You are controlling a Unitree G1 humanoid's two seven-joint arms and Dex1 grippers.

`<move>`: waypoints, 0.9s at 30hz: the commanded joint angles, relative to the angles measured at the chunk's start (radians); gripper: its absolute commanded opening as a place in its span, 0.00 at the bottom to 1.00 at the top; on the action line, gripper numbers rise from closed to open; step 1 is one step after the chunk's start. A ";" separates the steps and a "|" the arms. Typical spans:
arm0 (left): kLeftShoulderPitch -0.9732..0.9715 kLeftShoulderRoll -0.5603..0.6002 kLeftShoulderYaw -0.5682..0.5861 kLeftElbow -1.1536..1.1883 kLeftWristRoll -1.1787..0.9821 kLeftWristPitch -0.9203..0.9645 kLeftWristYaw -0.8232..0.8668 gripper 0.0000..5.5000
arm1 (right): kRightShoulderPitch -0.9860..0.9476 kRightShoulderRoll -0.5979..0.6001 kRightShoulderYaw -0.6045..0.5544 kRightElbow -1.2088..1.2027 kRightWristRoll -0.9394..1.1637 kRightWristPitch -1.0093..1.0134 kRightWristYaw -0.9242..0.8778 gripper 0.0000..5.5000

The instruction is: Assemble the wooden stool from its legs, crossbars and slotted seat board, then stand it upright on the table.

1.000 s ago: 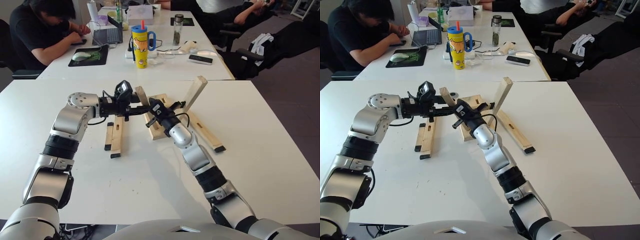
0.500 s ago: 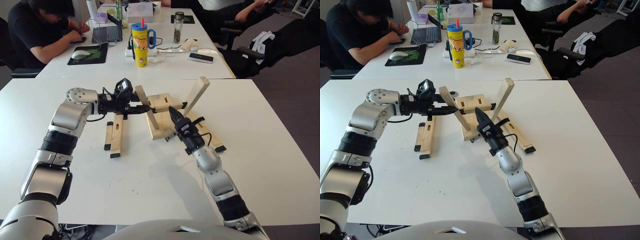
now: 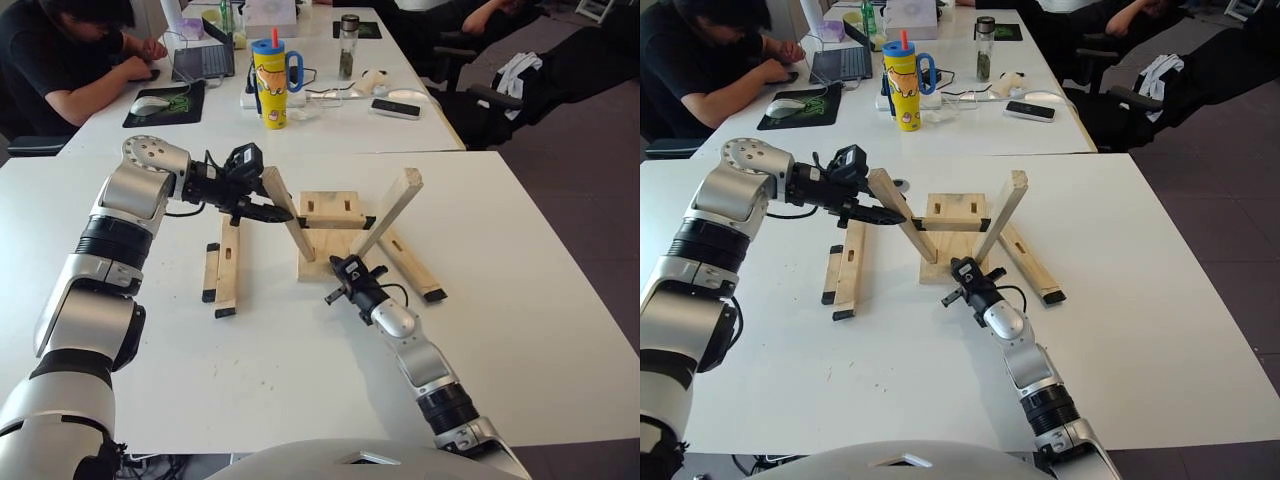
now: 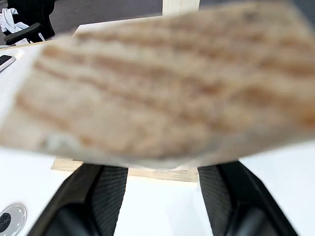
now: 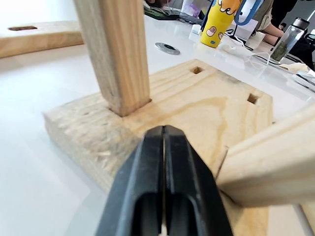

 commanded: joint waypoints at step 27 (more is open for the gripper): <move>0.893 -0.636 0.424 -1.041 0.035 0.126 1.402 0.30 | 0.318 -0.083 -0.167 -0.526 0.201 -0.078 -0.022 0.00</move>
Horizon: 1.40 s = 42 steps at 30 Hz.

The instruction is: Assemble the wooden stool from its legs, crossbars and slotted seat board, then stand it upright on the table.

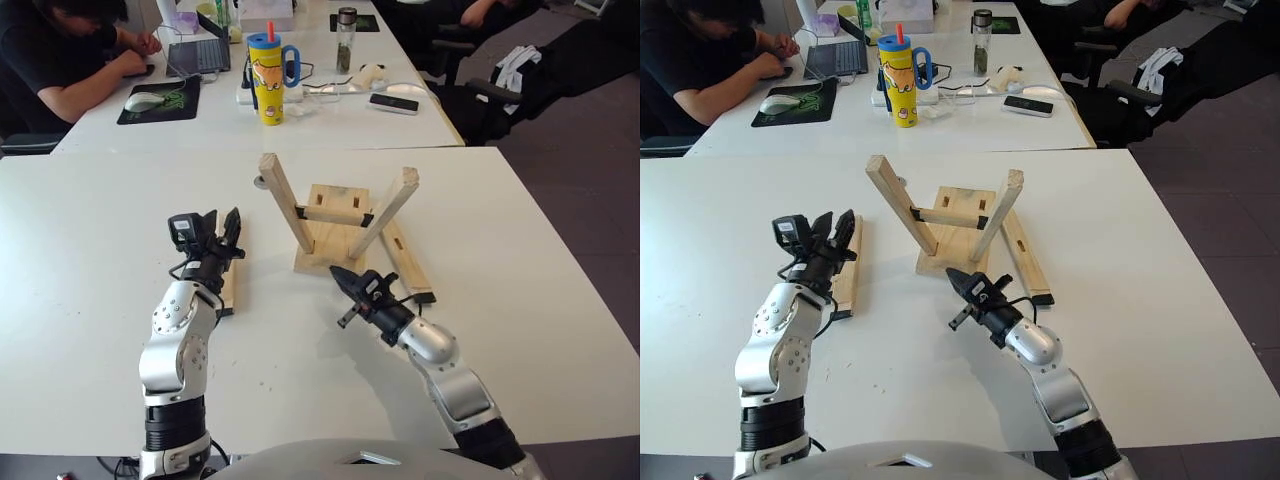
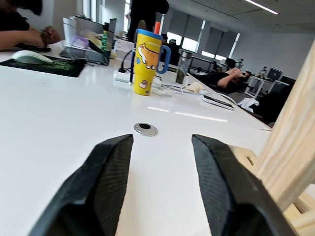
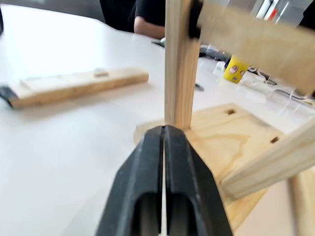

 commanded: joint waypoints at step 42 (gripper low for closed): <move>-0.196 0.310 -0.214 0.300 0.229 0.022 -0.246 0.00 | -0.721 0.031 -0.180 0.831 0.075 0.004 0.117 0.00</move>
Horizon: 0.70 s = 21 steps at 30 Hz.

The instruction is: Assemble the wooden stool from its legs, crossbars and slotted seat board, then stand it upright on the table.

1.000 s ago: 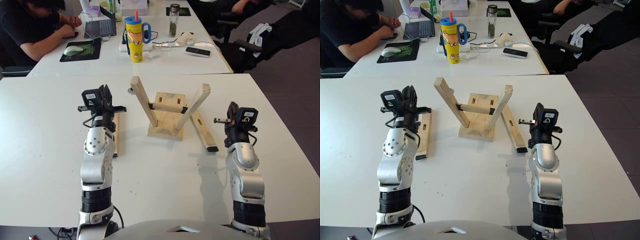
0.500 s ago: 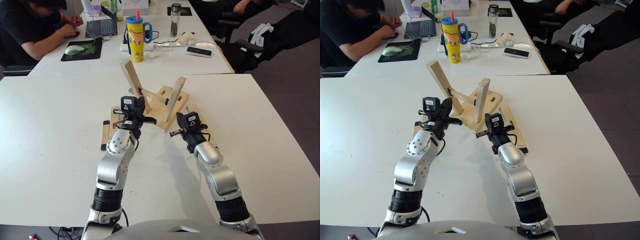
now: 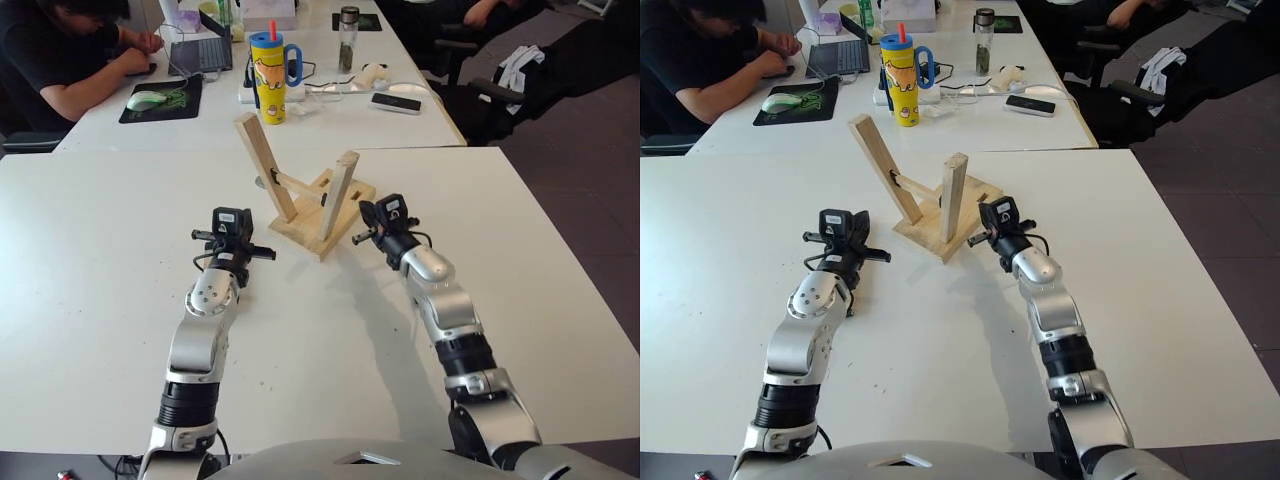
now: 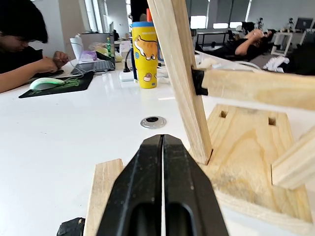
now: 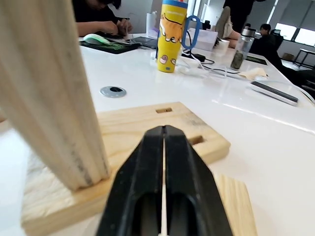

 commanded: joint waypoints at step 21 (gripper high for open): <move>-0.029 0.366 -0.301 0.135 0.189 -0.135 -0.509 0.00 | -0.203 -0.002 0.143 0.444 -0.114 -0.420 0.332 0.00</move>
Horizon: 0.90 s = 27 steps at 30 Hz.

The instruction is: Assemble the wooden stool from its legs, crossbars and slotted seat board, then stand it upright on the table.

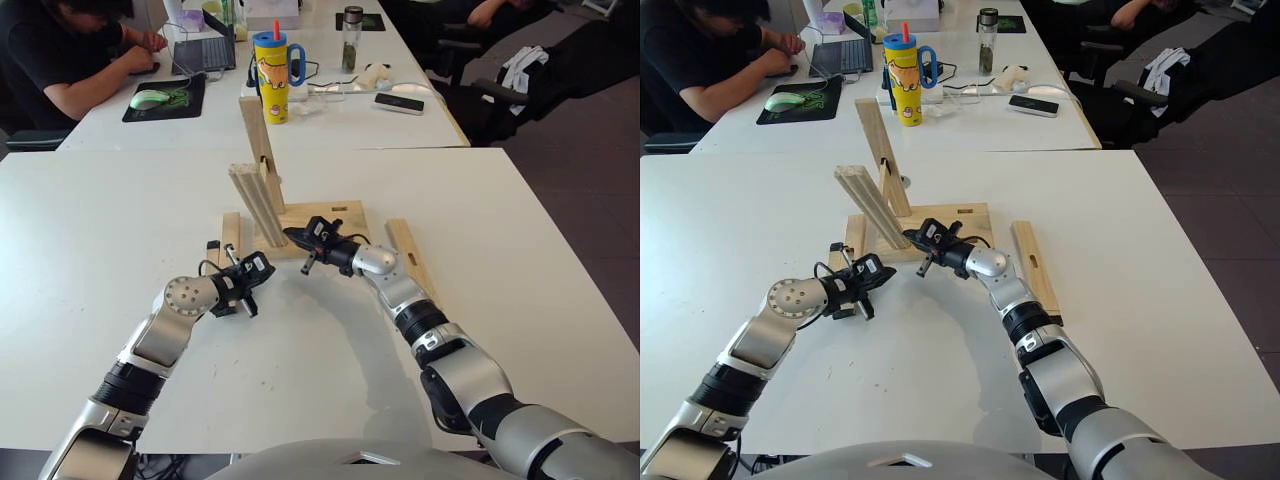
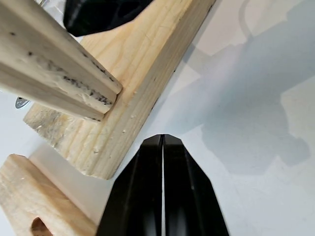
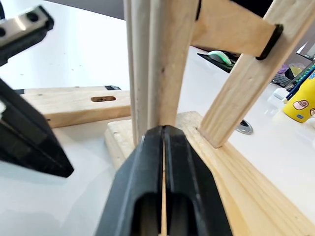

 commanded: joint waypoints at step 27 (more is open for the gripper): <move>-0.142 -0.182 -0.063 0.278 0.286 0.074 0.301 0.00 | 0.146 -0.263 0.242 -0.460 -0.029 0.390 0.511 0.00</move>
